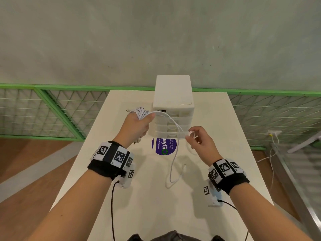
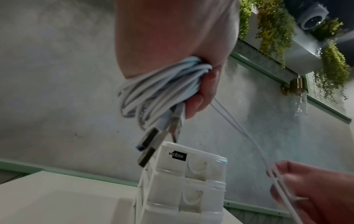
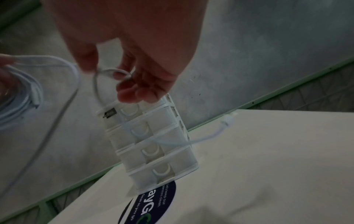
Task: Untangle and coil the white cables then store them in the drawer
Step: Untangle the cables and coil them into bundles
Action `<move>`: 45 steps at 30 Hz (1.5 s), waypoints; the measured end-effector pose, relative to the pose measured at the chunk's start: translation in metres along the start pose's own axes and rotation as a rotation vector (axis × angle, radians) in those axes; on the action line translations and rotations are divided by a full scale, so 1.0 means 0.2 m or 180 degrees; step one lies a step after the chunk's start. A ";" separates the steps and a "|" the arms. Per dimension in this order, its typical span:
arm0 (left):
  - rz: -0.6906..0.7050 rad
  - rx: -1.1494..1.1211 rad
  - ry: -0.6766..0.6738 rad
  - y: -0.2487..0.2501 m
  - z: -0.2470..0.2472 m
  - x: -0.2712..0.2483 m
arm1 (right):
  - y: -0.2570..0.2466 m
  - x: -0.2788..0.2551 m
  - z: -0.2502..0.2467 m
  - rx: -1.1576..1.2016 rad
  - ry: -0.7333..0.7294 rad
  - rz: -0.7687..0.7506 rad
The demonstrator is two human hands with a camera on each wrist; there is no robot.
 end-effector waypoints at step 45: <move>0.0054 -0.0497 -0.1488 0.19 0.22 -0.16 | -0.34 0.12 0.07 -0.0906 -0.0095 -0.0736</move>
Point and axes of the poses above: each hand's wrist, its own x-axis towards the middle knuckle, its own z-axis out of the palm, y = z × x, the point moved 2 cm from there along x, towards the middle knuckle, and after that the axes turned 4 degrees about z, right-handed, at the moved point
